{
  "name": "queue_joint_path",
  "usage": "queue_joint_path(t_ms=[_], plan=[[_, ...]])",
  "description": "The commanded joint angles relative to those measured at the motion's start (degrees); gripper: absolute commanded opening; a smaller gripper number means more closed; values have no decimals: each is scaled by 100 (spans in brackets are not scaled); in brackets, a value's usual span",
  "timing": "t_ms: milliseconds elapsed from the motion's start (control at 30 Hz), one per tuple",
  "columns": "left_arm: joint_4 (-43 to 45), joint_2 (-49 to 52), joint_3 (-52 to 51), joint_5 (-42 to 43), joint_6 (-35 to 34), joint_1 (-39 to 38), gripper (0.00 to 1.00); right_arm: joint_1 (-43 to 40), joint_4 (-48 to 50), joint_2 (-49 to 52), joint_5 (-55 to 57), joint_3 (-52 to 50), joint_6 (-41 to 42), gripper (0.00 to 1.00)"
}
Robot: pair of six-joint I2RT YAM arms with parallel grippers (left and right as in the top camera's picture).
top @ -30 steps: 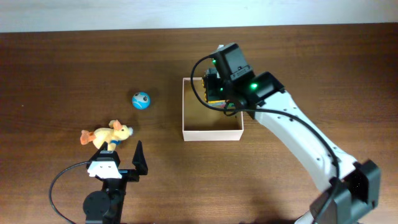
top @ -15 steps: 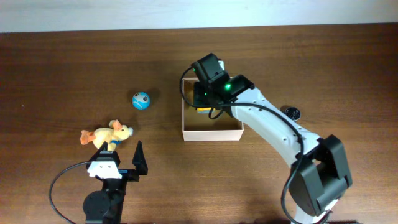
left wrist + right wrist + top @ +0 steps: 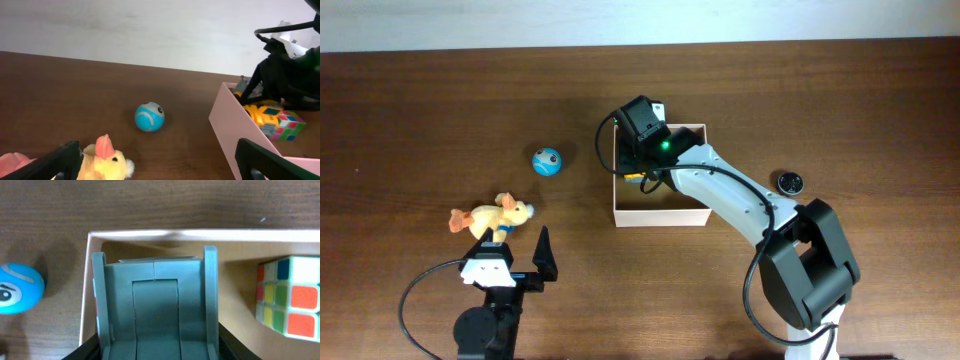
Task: Pack container
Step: 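Carry the truck left and lower it into the box, then open the right gripper and release the truck beside the cube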
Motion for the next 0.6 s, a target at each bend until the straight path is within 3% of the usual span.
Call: queue_joint_path(t_ms=[0,567], plan=[[15,-4,-33,63,114,-17,99,26,142,15,243,85,31,50],[15,-4,-33,63,114,-17,99,33,341,402,223,85,31,50]])
